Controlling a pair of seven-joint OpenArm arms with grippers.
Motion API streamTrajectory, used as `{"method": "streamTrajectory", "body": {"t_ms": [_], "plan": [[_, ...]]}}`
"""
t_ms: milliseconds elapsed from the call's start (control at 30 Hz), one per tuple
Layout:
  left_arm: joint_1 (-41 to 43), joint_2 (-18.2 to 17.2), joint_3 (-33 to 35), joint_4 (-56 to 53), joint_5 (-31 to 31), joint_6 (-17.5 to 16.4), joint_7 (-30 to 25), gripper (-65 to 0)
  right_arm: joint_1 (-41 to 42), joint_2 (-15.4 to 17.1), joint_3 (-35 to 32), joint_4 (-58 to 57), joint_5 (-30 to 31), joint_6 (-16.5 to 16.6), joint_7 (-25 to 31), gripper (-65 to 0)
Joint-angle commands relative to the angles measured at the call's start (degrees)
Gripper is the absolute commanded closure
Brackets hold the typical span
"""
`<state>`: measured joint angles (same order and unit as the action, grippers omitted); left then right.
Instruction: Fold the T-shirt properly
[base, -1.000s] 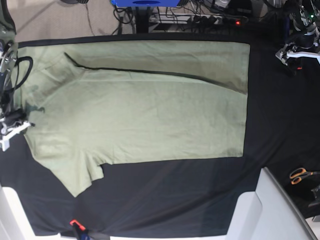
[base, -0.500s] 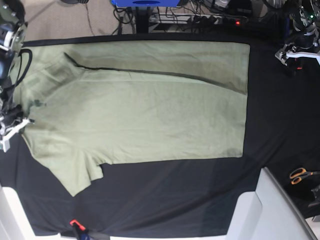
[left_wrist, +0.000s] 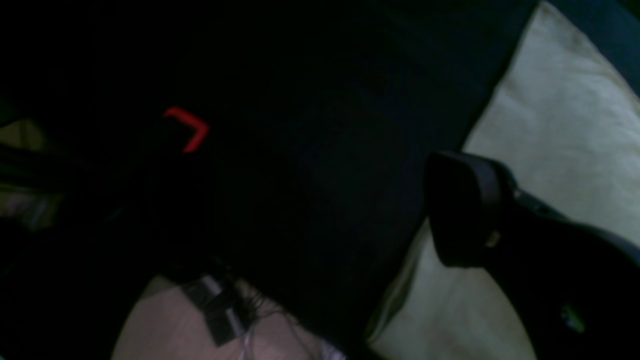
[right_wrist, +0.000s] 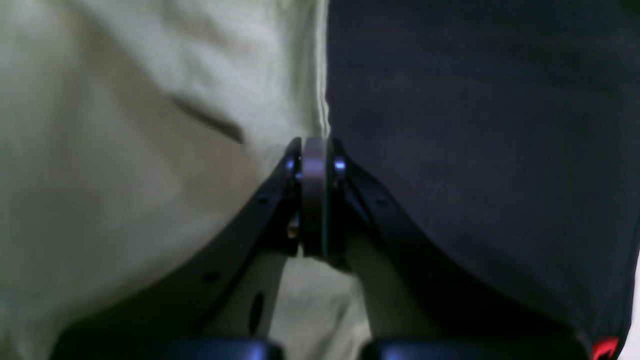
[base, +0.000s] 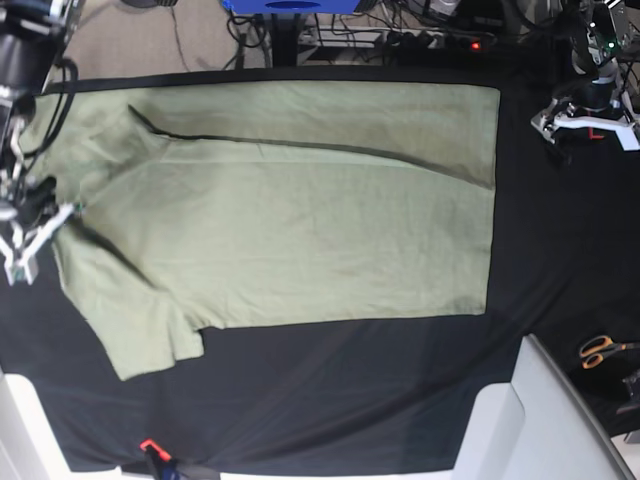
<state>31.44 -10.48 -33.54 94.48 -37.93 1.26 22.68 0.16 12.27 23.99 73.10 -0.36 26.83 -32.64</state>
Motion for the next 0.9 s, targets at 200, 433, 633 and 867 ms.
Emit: {"method": "streamTrajectory", "body": {"t_ms": [200,433,633,867], "plan": [[0.34,-0.73,-0.44,0.69,-0.27,-0.25,-1.27,-65.0,-3.02,-2.47,3.57,5.54,0.40,-0.06,-2.30,-4.5],[0.34,-0.73,-0.44,0.69,-0.27,-0.25,-1.27,-65.0,-2.58,-2.73,3.48,13.36,0.58,-0.06,-8.46,-43.1],[0.34,-0.73,-0.44,0.69,-0.27,-0.25,-1.27,-65.0,9.73,-1.86,3.31,0.97,0.49,-0.06,-8.54,-43.1],[0.51,-0.73,-0.88,0.69,-0.27,-0.25,-1.27,-65.0,19.84,0.25,3.75,-18.73,0.23,0.03,-5.20,-43.1]]}}
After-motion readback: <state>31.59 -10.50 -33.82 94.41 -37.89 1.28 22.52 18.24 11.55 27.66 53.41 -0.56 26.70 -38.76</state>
